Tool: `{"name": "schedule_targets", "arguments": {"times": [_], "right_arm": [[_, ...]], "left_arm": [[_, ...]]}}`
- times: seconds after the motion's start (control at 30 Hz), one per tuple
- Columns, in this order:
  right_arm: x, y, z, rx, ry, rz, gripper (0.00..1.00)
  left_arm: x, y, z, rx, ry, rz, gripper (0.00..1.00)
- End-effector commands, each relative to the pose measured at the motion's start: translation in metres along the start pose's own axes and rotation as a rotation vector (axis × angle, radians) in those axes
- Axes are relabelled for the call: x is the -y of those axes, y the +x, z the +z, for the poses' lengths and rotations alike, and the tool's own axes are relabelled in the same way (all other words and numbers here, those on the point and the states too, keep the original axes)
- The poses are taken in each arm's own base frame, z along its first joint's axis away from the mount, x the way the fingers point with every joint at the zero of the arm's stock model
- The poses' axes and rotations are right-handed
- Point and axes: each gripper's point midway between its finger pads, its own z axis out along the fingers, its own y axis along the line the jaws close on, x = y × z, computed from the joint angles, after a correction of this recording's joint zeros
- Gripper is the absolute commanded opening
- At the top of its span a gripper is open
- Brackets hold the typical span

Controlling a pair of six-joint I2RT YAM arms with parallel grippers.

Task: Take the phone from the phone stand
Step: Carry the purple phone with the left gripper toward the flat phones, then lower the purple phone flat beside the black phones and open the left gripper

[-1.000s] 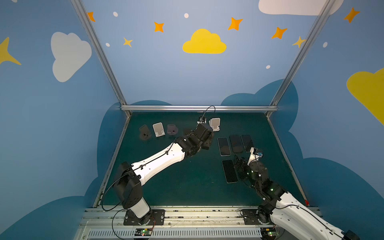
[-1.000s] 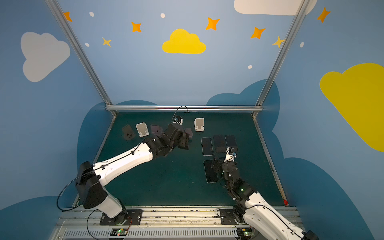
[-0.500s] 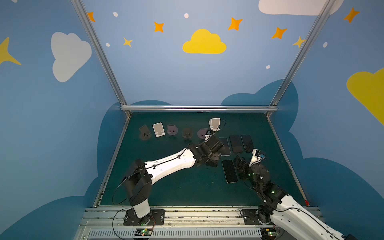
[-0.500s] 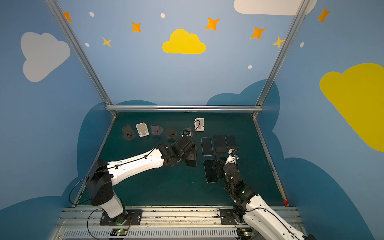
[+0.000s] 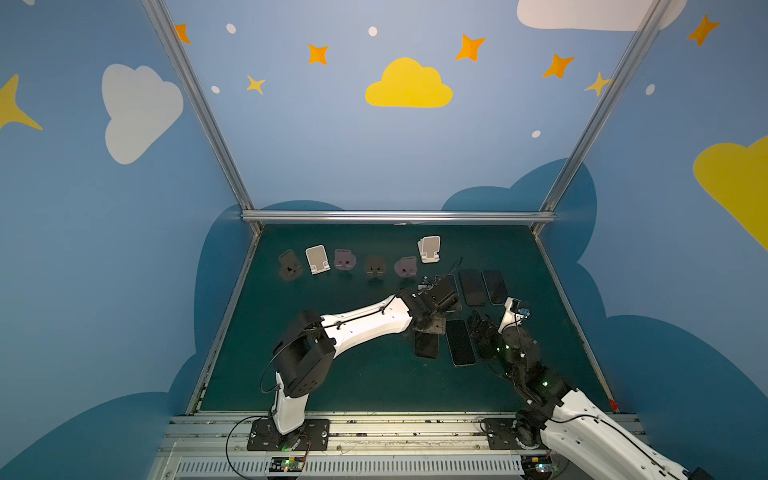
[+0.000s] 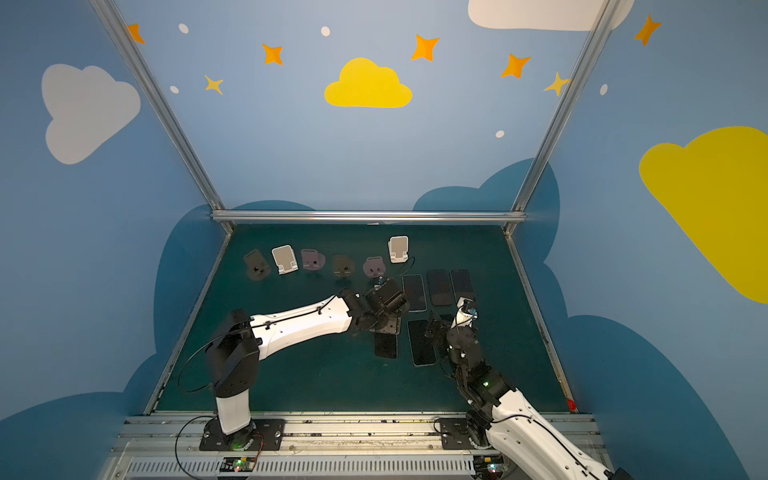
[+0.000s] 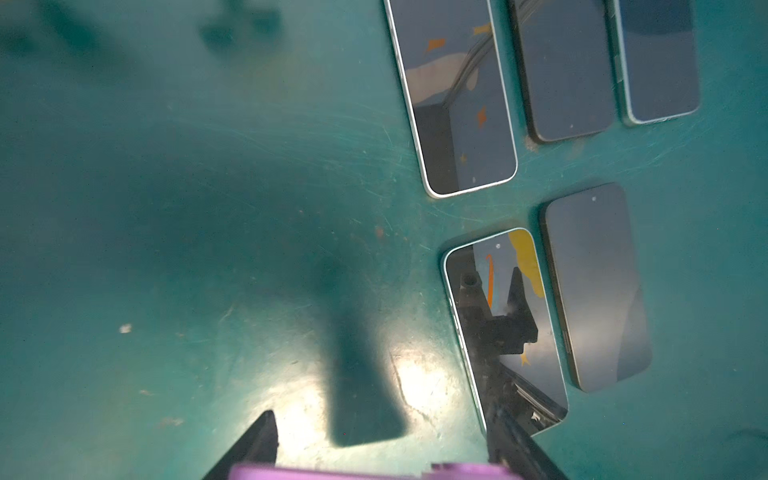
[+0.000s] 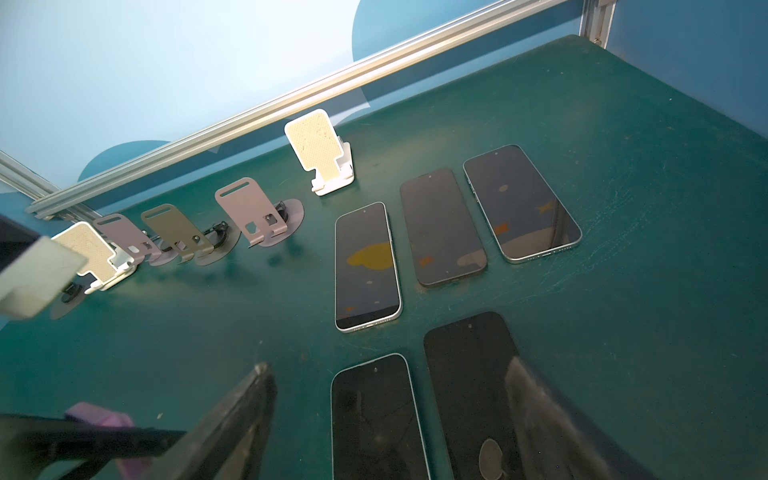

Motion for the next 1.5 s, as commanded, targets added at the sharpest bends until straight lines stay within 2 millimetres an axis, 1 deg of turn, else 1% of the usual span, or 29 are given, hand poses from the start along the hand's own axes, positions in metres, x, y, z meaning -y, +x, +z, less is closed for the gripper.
{"name": "schedule_targets", "arguments": {"times": [0.0,0.13,0.3,0.5,0.63,0.83,0.97,1.17,1.37,1.47], "right_arm": [[0.0,-0.003,0.001,0.012,0.003,0.017,0.87],[0.0,-0.003,0.001,0.009,0.0,0.023,0.87],[0.002,-0.001,0.002,0.002,0.009,0.028,0.87],[0.003,-0.001,0.001,0.006,0.011,0.038,0.87],[0.003,-0.003,-0.002,0.013,0.004,0.052,0.87],[0.009,-0.008,-0.009,0.043,0.007,0.082,0.87],[0.011,-0.011,-0.011,0.076,0.002,0.077,0.87],[0.01,-0.01,-0.01,0.075,-0.001,0.074,0.87],[0.009,-0.007,-0.006,0.059,0.004,0.065,0.87],[0.008,-0.007,-0.007,0.05,0.005,0.068,0.87]], "left_arm": [[-0.003,0.004,0.004,-0.042,-0.048,0.004,0.67],[-0.006,0.004,0.016,-0.054,-0.089,0.009,0.67],[-0.004,0.0,0.025,-0.044,-0.085,-0.004,0.67],[-0.013,-0.001,0.041,-0.071,-0.1,-0.044,0.68],[-0.015,-0.005,0.048,-0.08,-0.108,-0.053,0.7],[-0.018,-0.01,0.056,-0.065,-0.095,-0.068,0.72],[-0.018,-0.008,0.065,-0.082,-0.092,-0.072,0.71],[-0.021,-0.006,0.077,-0.097,-0.124,-0.084,0.73],[-0.026,-0.005,0.079,-0.086,-0.146,-0.121,0.73],[-0.024,-0.002,0.079,-0.079,-0.153,-0.118,0.74]]}}
